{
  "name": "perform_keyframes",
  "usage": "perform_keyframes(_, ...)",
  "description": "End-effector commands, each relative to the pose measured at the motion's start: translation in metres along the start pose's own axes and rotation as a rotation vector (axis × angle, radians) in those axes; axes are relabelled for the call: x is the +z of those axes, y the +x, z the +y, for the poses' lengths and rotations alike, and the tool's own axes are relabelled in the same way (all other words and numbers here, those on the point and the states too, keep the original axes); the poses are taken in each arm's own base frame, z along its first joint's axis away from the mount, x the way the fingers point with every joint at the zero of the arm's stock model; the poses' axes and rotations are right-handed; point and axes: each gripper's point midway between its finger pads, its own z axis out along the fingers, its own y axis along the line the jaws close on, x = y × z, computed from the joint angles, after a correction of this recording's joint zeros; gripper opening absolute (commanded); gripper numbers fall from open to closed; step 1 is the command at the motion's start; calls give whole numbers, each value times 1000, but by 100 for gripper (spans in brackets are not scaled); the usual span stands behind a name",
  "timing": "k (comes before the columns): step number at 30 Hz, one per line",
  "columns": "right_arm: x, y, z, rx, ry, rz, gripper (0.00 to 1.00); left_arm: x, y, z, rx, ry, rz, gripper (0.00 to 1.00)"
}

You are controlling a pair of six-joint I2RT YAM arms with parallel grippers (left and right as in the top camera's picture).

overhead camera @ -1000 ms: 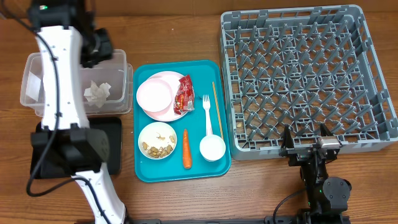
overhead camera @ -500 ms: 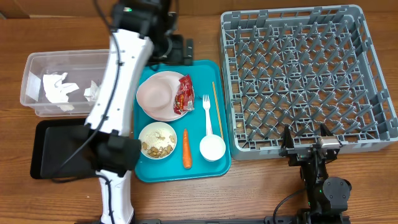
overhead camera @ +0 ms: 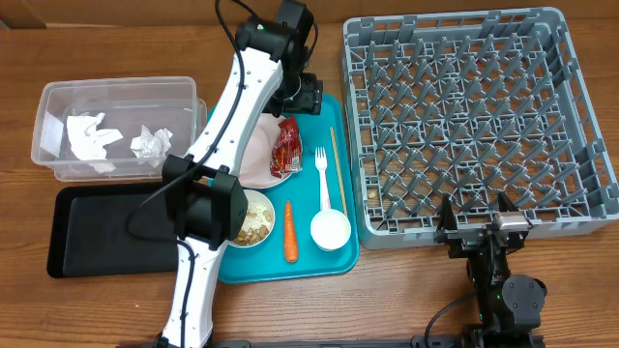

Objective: Sort waste into correct bins and load items into the dishwasher

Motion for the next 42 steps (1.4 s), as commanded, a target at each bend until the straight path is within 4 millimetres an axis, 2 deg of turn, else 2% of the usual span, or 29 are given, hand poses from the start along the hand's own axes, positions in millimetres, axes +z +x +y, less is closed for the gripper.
perform_keyframes(1, 0, 1, 0, -1, 1, -7, 100, 15, -4, 2, -10, -20, 4, 74)
perform_keyframes(6, 0, 1, 0, -1, 1, -7, 100, 37, 0, 5, -10, -34, 43, 72)
perform_keyframes(9, 0, 1, 0, -1, 1, -7, 100, 44, -1, 12, -27, -73, 43, 79)
perform_keyframes(13, 0, 1, 0, -1, 1, -7, 100, 44, -5, 21, -66, -121, 22, 79)
perform_keyframes(19, 0, 1, 0, -1, 1, -7, 100, 47, 4, 17, -66, -121, 53, 73)
perform_keyframes(25, 0, 1, 0, -1, 1, -7, 100, 51, 4, 11, -60, -113, 49, 70)
perform_keyframes(36, 0, 1, 0, -1, 1, -7, 100, 53, 6, 13, -67, -120, 58, 70)
perform_keyframes(42, 0, 1, 0, -1, 1, -7, 100, 68, 14, 18, -85, -139, 84, 70)
